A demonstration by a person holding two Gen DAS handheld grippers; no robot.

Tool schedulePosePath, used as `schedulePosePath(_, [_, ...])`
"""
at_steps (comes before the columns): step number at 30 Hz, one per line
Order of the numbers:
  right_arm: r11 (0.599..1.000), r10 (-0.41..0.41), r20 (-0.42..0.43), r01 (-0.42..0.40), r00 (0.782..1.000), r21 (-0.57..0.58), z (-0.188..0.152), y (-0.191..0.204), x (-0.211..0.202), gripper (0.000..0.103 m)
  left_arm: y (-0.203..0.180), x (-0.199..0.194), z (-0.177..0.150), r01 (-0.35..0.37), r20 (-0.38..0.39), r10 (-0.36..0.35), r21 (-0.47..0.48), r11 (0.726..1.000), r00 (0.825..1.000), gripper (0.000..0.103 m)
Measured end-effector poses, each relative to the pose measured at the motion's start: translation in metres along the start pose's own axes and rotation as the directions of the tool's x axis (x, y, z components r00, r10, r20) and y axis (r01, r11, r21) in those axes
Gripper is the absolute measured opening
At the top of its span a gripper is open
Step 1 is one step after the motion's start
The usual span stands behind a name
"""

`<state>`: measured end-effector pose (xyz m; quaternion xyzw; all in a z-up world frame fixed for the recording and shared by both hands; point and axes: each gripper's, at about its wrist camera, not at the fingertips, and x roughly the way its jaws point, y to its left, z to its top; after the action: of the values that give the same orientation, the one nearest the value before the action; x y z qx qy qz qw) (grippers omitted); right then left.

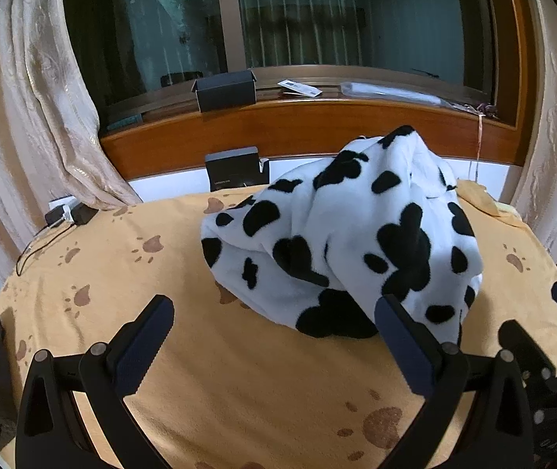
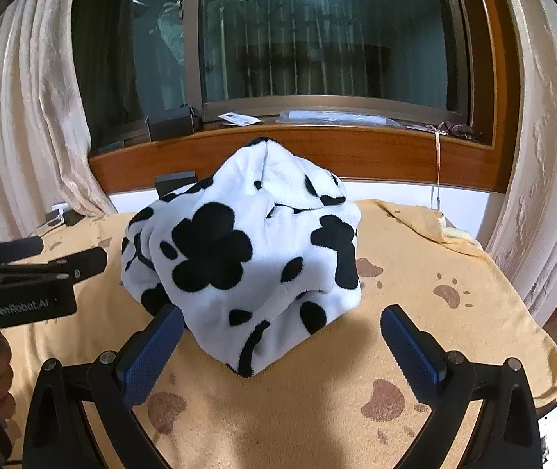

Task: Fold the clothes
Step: 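Approach the bunched cow-print fleece with both grippers open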

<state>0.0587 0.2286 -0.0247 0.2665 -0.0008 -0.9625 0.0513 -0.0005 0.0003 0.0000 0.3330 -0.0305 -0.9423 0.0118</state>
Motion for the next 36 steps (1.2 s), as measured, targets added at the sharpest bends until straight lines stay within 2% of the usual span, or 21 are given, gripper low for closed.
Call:
schedulePosePath(6, [1.0,0.002,-0.013,-0.002,1.0,0.013,0.004,-0.001,0.006,0.102,-0.004,0.006,0.005,-0.02,0.023,0.019,0.031,0.999,1.0,0.103])
schedulePosePath(7, [1.0,0.005,-0.014,-0.005,1.0,0.019,0.004,-0.002,0.008,0.102,0.0,0.001,-0.001,-0.014,0.059,0.013,0.021,1.0,0.998,0.103])
schedulePosePath(8, [1.0,0.006,-0.005,-0.006,1.0,0.018,0.005,-0.002,0.007,0.102,0.001,0.001,-0.002,-0.01,0.061,0.009,0.021,1.0,0.998,0.103])
schedulePosePath(15, [1.0,0.005,0.019,-0.005,1.0,0.012,0.005,0.001,0.005,0.102,-0.004,0.012,-0.001,-0.019,0.041,0.018,0.017,1.0,0.999,0.103])
schedulePosePath(22, [1.0,0.013,0.011,-0.013,1.0,0.003,0.009,0.003,0.013,0.102,0.004,0.024,-0.003,-0.045,0.027,0.045,-0.001,0.999,0.999,0.103])
schedulePosePath(36, [0.999,0.031,-0.019,-0.031,0.999,0.007,0.015,0.008,0.03,0.102,0.024,0.04,-0.01,-0.037,-0.021,0.036,-0.049,0.998,0.999,0.103])
